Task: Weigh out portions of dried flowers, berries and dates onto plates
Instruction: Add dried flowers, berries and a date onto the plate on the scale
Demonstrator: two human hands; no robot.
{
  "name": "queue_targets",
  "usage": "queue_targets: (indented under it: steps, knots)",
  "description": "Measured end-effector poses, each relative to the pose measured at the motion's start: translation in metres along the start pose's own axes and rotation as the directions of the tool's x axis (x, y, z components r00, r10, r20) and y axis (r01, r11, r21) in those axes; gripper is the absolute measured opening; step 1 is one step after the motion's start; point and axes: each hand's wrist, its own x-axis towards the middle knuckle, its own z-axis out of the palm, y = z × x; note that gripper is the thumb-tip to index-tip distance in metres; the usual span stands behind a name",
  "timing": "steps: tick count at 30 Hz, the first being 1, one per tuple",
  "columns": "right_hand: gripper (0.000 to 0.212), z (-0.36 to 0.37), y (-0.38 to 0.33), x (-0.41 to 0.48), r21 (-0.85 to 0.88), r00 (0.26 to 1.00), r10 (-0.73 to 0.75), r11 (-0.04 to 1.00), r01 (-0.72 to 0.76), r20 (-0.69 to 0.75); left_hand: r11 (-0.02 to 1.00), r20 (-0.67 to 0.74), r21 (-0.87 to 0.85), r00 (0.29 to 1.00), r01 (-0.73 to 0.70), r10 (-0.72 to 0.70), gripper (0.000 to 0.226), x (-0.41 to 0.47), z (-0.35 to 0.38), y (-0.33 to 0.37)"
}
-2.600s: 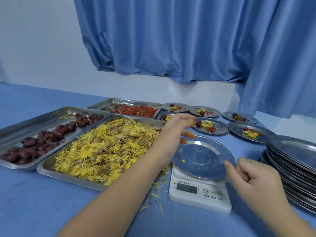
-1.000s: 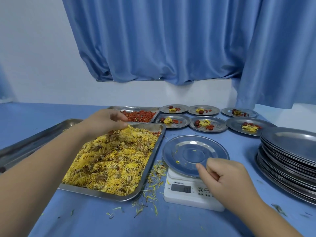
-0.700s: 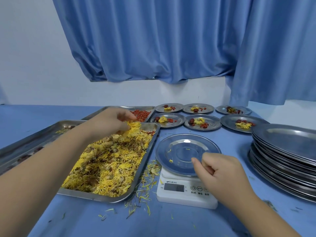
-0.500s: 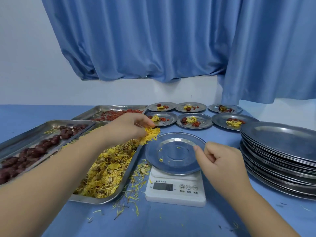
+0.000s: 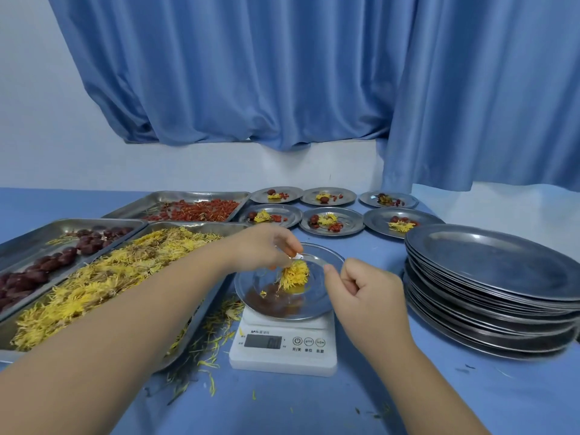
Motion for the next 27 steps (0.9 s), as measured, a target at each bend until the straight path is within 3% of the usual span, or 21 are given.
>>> queue_targets:
  steps: [5,12,15,19,23,27]
  knots:
    - [0.052,0.011,-0.012,-0.012,-0.069,0.989,-0.119,0.99,0.126,0.086,1.0,-0.021,-0.009,1.0,-0.018,0.018,0.022,-0.021,-0.018,0.004]
    - [0.038,0.035,-0.049,-0.017,-0.122,0.954,-0.285,0.948,0.295,0.093,0.995,-0.152,-0.072,0.987,-0.064,0.052,0.02,-0.064,-0.056,-0.014]
    - [0.032,0.063,-0.077,-0.014,-0.128,0.933,-0.324,0.93,0.345,0.16,0.997,-0.232,-0.063,0.972,-0.044,0.029,0.017,-0.087,-0.085,-0.037]
    - [0.011,0.103,-0.104,-0.01,-0.216,0.895,-0.348,0.885,0.412,0.281,0.997,-0.381,-0.047,0.921,0.067,-0.08,0.014,-0.116,-0.131,-0.085]
    - [0.013,0.129,-0.102,-0.016,-0.192,0.869,-0.363,0.877,0.44,0.336,0.962,-0.494,-0.029,0.832,0.273,-0.251,0.014,-0.14,-0.171,-0.151]
    - [0.018,0.135,-0.094,-0.018,-0.177,0.89,-0.334,0.899,0.399,0.31,0.931,-0.569,-0.101,0.747,0.352,-0.344,0.021,-0.153,-0.192,-0.209]
